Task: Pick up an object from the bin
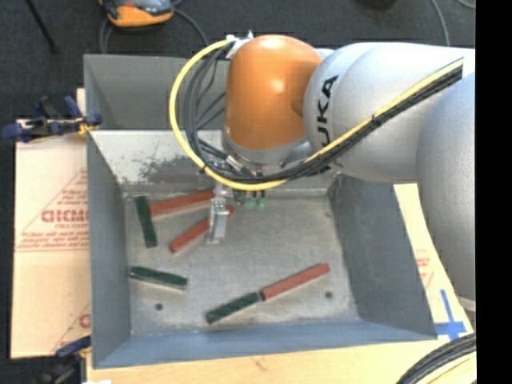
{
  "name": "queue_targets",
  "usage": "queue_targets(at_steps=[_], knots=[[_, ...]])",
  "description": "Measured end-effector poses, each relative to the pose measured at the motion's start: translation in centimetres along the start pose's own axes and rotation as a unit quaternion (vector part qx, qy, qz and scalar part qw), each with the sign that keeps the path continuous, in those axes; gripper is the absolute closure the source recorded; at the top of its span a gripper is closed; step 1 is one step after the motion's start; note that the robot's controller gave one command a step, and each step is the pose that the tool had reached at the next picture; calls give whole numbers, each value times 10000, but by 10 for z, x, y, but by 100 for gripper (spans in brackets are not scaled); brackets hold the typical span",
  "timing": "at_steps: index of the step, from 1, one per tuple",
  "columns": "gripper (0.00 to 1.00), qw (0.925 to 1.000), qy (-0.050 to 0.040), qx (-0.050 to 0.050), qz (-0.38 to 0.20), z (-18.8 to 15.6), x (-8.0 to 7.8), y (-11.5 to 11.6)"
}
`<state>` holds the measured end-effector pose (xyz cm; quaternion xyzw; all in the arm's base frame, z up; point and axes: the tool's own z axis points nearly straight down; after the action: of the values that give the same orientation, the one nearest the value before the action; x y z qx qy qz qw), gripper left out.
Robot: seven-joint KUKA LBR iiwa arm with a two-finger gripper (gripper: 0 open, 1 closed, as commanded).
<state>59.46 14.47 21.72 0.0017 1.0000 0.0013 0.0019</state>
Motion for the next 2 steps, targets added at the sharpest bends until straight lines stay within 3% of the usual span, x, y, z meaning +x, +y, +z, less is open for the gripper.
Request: queue_targets(at_steps=[1,2], knots=[[0,10000,0,0,1,0,0,0],[0,9999,-53,1,-144,32,3,-1]])
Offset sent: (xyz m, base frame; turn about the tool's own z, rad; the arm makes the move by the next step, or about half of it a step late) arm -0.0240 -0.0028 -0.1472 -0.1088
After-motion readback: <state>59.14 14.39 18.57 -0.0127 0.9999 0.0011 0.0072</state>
